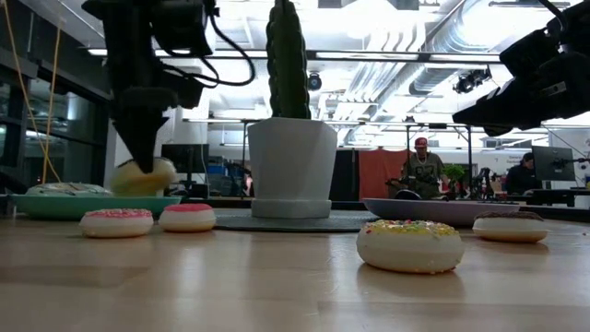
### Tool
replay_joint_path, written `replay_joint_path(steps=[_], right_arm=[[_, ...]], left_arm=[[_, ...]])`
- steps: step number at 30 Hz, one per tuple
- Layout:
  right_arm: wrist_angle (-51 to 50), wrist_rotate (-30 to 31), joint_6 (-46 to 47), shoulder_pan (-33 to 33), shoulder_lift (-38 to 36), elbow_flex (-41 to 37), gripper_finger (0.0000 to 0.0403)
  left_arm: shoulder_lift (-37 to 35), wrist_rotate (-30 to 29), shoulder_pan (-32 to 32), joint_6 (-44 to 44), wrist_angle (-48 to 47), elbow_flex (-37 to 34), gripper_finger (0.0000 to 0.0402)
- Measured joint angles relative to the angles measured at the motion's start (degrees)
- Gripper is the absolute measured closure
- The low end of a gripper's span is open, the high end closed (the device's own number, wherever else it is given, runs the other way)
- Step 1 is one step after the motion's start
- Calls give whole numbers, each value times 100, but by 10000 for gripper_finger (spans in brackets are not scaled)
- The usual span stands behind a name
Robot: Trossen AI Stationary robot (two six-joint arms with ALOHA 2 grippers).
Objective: Pick & Place donuts
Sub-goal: Put the big black donut on the green plate
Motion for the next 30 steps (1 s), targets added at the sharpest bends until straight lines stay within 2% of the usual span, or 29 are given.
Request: replay_joint_path(steps=[4,24,30], right_arm=[[-2,0,0,-1,-1,-1,402],[0,0,0,1,-3,0,402],[-2,0,0,1,-3,0,402]], left_arm=[[4,-322,4,84,-295,0,347],[8,-379,0,325,114,-439,345],[8,-201,-2,449,114,-439,310]])
